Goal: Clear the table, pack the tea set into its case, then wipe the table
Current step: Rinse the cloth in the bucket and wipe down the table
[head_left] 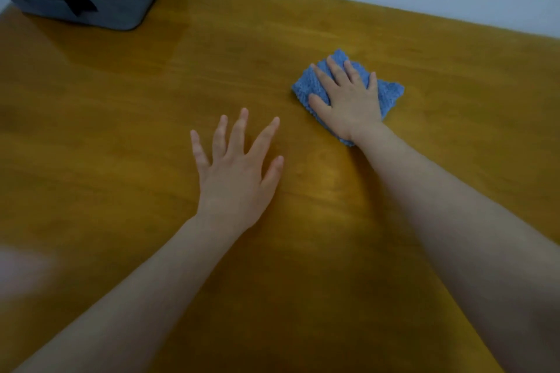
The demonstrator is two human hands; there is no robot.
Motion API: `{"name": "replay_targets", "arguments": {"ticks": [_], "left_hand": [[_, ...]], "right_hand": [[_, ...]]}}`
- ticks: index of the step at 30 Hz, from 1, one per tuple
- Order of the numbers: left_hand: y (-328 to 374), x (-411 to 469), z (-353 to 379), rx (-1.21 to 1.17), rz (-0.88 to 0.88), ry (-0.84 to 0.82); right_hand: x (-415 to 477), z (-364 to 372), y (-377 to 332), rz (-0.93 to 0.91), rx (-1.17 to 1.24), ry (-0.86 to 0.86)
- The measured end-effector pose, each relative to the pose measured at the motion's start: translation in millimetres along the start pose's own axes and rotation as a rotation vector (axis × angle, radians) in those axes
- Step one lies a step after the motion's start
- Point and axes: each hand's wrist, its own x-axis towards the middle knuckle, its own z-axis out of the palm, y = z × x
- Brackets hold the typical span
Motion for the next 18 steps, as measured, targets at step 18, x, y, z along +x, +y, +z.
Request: {"name": "replay_targets", "arguments": {"ticks": [18], "left_hand": [[-25.6, -164.7, 3.2, -0.008, -0.117, 0.057]], "right_hand": [[-183.6, 14.1, -67.4, -0.098, 0.005, -0.017]]}}
